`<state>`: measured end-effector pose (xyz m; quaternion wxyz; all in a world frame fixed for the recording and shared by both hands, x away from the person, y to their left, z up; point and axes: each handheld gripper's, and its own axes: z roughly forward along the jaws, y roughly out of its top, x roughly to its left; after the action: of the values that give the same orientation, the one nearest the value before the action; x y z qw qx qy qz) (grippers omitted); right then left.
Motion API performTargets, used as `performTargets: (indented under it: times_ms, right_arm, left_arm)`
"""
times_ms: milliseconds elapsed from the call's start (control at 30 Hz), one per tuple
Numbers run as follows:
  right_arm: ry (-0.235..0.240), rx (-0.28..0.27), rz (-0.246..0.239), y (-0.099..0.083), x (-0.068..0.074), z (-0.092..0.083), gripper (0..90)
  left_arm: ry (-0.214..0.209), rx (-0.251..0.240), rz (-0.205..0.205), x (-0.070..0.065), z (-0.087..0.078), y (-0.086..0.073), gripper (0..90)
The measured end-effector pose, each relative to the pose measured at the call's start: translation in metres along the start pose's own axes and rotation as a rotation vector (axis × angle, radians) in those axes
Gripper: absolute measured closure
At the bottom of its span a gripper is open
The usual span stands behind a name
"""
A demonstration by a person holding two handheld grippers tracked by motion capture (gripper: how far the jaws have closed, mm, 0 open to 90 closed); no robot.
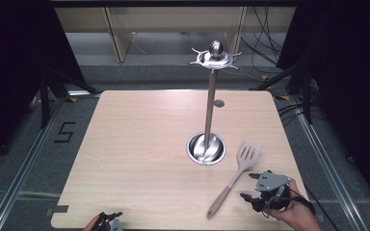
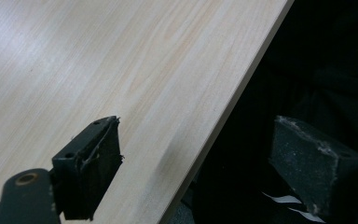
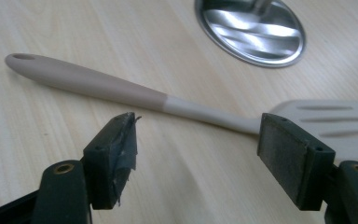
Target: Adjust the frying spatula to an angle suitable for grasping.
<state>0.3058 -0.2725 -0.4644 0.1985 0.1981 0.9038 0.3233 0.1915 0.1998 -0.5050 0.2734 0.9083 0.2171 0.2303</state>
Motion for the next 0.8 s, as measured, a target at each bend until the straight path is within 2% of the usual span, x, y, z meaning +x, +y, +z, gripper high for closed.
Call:
performTargets:
  times_ms: [33,133,167,267,300,400,433,567,633,800]
  right_arm:
    - [0.027,0.024,-0.037,0.006,-0.001,0.004,29.6]
    - [0.051,0.048,-0.037,0.012,-0.002,0.009,29.6]
    - [0.073,0.065,-0.087,0.019,-0.004,0.016,29.6]
    - [0.090,0.087,-0.085,0.024,-0.005,0.019,29.6]
    - [0.122,0.104,-0.121,0.029,-0.007,0.025,29.4]
    - [0.136,0.122,-0.134,0.031,-0.009,0.029,29.4]
    - [0.156,0.142,-0.153,0.033,-0.009,0.032,29.4]
    - [0.168,0.165,-0.186,0.036,-0.010,0.040,29.4]
    - [0.201,0.181,-0.183,0.037,-0.009,0.042,29.7]
    - [0.213,0.190,-0.197,0.040,-0.010,0.048,29.7]
  left_arm:
    - [0.002,-0.002,-0.002,0.000,0.000,0.000,15.5]
    - [0.005,-0.001,-0.002,0.000,0.000,-0.001,15.5]
    - [0.006,-0.001,-0.003,0.001,0.000,-0.001,15.5]
    - [0.005,-0.002,-0.002,0.001,0.000,-0.001,15.5]
    - [0.002,-0.001,-0.001,0.001,0.000,-0.001,15.5]
    - [0.003,-0.003,-0.003,0.000,0.000,-0.001,15.5]
    - [0.004,-0.003,-0.001,0.000,0.000,0.000,15.5]
    - [0.005,-0.002,-0.002,0.000,0.000,0.000,15.5]
    - [0.001,-0.001,-0.001,0.000,0.000,0.000,15.5]
    - [0.000,-0.002,-0.002,0.000,0.000,0.000,15.5]
